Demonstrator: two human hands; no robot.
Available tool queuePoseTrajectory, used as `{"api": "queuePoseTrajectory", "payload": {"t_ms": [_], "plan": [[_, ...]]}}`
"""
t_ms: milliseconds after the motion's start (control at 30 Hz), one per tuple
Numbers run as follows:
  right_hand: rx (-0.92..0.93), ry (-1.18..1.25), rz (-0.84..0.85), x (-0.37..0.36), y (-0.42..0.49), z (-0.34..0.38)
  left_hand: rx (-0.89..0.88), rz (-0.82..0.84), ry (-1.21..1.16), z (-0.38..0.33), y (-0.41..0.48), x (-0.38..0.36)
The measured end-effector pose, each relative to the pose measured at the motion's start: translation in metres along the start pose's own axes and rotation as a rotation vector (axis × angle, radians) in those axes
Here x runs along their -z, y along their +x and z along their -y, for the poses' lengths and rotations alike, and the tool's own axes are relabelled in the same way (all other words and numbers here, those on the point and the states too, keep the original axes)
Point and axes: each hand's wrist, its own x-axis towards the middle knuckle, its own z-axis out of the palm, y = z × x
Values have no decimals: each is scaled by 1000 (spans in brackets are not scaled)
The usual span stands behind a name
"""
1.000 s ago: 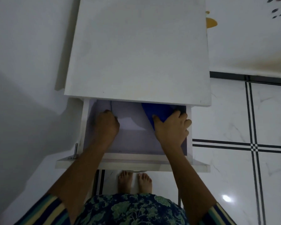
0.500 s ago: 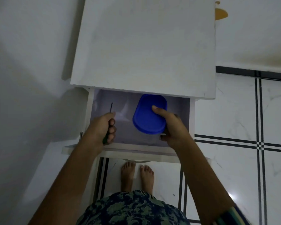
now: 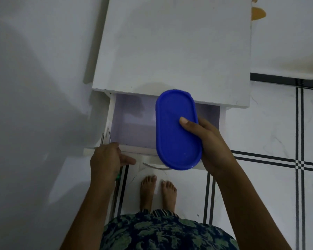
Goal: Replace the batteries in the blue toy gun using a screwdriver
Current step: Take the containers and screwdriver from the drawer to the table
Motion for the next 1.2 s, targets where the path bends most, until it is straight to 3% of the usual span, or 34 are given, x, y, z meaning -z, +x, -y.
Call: {"api": "queuePoseTrajectory", "payload": {"t_ms": [200, 300, 467, 700, 833, 1033, 1200], "plan": [[62, -47, 21, -11, 4, 6, -186, -149, -203, -13, 2, -24], [80, -18, 16, -12, 1, 7, -127, -181, -398, -14, 10, -42], [147, 40, -25, -5, -3, 15, -32, -69, -715, -21, 13, -72], [208, 66, -125, 9, 3, 28, -90, 85, -793, -48, 10, -100], [216, 85, -139, 12, 6, 26, -89, 65, -687, -52, 11, -98], [201, 86, -174, 16, -13, 29, -28, 166, -86, -77, -22, -83], [190, 68, -256, 22, -71, 48, -68, 370, -58, -119, -89, -63]]}}
